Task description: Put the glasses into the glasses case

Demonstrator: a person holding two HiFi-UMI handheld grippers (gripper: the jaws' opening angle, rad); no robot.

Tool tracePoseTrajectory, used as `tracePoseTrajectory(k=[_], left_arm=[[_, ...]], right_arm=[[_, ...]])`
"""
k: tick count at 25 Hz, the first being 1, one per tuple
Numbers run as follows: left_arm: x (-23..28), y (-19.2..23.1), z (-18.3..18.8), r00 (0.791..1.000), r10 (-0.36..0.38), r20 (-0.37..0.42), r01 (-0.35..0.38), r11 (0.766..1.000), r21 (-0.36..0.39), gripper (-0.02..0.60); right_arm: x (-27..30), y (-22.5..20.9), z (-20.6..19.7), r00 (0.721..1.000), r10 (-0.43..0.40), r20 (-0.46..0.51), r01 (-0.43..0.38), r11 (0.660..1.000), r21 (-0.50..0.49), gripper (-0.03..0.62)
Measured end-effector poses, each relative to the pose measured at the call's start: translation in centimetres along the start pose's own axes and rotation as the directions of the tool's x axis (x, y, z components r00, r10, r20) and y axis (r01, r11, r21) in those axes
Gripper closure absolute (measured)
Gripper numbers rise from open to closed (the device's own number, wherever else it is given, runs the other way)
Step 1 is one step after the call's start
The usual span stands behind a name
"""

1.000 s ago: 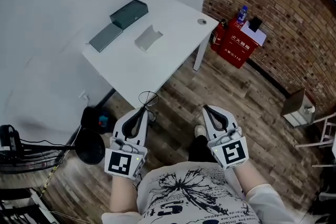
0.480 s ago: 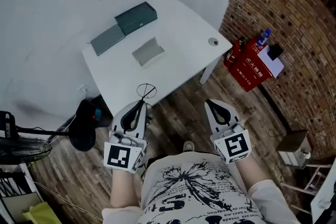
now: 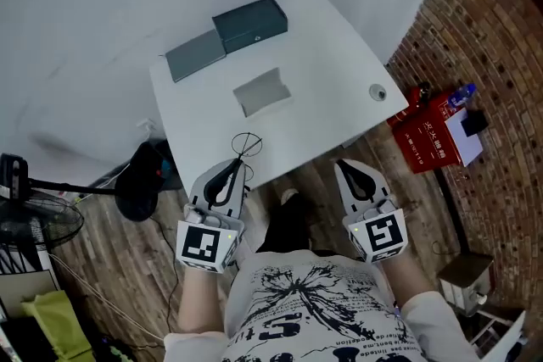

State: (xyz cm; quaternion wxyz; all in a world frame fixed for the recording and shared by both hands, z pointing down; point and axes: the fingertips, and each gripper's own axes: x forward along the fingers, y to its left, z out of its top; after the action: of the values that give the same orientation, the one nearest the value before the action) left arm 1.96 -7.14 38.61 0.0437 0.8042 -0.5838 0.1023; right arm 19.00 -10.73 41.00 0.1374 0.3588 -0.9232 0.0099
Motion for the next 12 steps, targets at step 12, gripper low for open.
tracePoseTrajectory(k=[12], left_arm=[[16.6,9.5,-3.1,0.977,-0.081,-0.197,0.091,0.995,0.045,0.56]], right_arm=[[16.7,-6.8,1.7,0.997,0.058,-0.054,-0.059,0.998,-0.001,0.579]])
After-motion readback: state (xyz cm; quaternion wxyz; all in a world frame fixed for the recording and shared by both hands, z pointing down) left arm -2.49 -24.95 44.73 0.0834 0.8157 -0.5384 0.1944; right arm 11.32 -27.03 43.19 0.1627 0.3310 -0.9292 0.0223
